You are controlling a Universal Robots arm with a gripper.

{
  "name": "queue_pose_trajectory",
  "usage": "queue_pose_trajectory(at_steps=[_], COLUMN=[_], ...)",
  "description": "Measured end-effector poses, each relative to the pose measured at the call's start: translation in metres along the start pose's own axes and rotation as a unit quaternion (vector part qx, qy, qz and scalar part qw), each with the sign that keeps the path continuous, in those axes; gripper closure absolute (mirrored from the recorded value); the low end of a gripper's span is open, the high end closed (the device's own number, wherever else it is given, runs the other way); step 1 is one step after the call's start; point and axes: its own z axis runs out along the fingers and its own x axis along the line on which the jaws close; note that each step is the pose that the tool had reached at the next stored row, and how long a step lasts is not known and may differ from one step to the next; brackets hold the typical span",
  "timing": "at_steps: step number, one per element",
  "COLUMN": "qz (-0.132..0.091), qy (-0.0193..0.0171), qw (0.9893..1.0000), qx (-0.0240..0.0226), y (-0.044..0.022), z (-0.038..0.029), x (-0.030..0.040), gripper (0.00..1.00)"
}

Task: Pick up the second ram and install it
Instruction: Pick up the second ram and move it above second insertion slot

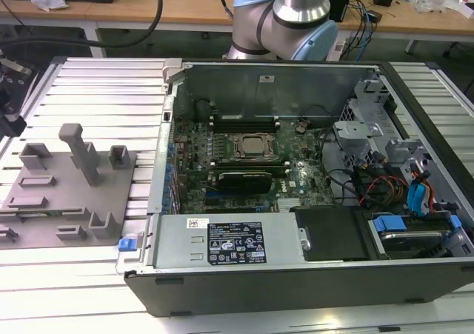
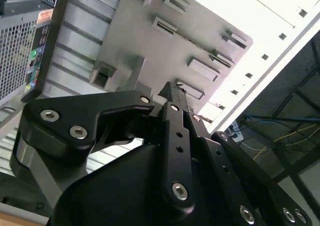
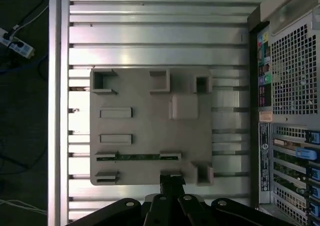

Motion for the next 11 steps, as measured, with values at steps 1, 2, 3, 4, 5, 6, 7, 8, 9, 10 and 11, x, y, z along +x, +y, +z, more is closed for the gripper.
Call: queue_pose_trajectory(at_steps=[1, 2, 3, 4, 5, 6, 7, 8, 9, 10, 11], qz=[-0.009, -0.023, -0.032, -0.039, -0.053, -0.066, -0.080, -0.091, -0.096, -0.111, -0.118], qy=[0.0003, 0.0007, 0.0009, 0.0011, 0.0015, 0.0019, 0.0023, 0.0026, 0.0027, 0.0031, 0.0034], qw=[1.0000, 0.9997, 0.9995, 0.9992, 0.9986, 0.9978, 0.9968, 0.9959, 0.9954, 0.9938, 0.9930], qx=[-0.0002, -0.0006, -0.0008, -0.0010, -0.0013, -0.0017, -0.0020, -0.0023, -0.0024, -0.0028, -0.0030], y=[0.0000, 0.0000, 0.0000, 0.0000, 0.0000, 0.0000, 0.0000, 0.0000, 0.0000, 0.0000, 0.0000], z=[0.0000, 0.0000, 0.0000, 0.0000, 0.0000, 0.0000, 0.0000, 0.0001, 0.0001, 0.0001, 0.0000], x=[0.0000, 0.0000, 0.0000, 0.0000, 0.0000, 0.0000, 0.0000, 0.0000, 0.0000, 0.0000, 0.0000], gripper=[0.89, 0.89, 0.89, 0.89, 0.89, 0.89, 0.89, 0.89, 0.89, 0.89, 0.89])
